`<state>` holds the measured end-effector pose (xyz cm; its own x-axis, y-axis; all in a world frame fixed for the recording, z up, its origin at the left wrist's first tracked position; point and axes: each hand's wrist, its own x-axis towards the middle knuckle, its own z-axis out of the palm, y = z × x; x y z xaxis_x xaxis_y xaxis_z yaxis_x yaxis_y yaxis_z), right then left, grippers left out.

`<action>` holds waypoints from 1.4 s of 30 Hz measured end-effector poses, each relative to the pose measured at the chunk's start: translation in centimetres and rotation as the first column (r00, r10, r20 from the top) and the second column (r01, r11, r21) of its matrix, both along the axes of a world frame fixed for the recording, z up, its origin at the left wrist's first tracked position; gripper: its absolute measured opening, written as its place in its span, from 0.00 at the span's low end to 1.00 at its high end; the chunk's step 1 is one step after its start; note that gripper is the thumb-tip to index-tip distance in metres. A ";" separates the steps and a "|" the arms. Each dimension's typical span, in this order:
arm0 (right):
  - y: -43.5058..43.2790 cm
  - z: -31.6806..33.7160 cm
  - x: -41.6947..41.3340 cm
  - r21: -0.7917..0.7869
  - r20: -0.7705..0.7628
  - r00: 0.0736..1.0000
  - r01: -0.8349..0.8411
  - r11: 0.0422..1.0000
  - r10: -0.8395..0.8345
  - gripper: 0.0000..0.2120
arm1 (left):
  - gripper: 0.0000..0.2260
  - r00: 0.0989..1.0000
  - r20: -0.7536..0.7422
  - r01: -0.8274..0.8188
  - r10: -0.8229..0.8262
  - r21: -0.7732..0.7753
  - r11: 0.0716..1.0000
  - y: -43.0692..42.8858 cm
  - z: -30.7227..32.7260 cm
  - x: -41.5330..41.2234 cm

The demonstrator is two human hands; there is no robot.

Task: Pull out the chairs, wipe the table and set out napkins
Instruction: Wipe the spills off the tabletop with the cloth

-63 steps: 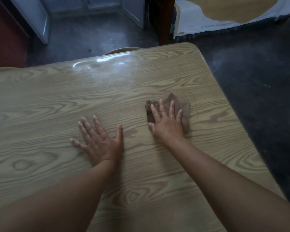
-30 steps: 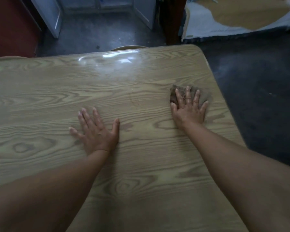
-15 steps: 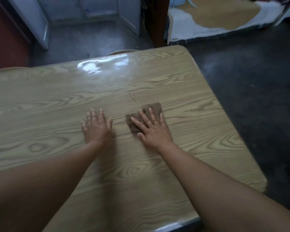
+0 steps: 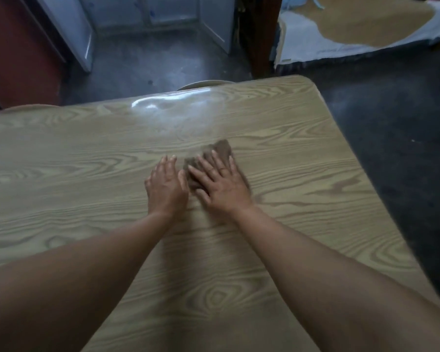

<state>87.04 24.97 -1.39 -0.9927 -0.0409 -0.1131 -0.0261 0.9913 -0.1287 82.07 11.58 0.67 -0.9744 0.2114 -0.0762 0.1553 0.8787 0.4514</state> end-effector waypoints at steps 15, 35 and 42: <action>-0.5 0.2 -5.6 -0.063 -0.023 0.990 -0.143 0.988 0.142 0.25 | 0.20 0.994 -0.007 -0.108 0.109 0.048 0.993 1.2 -0.1 -3.0; 1.6 0.6 1.6 -0.032 0.071 0.993 -0.095 0.995 0.097 0.25 | 0.14 0.936 -0.001 -0.352 0.352 0.046 0.935 3.7 1.4 3.0; 10.3 1.5 9.7 -0.006 0.121 0.913 0.394 0.919 -0.390 0.25 | 0.15 0.979 0.140 0.151 -0.150 0.005 0.989 7.0 2.4 8.3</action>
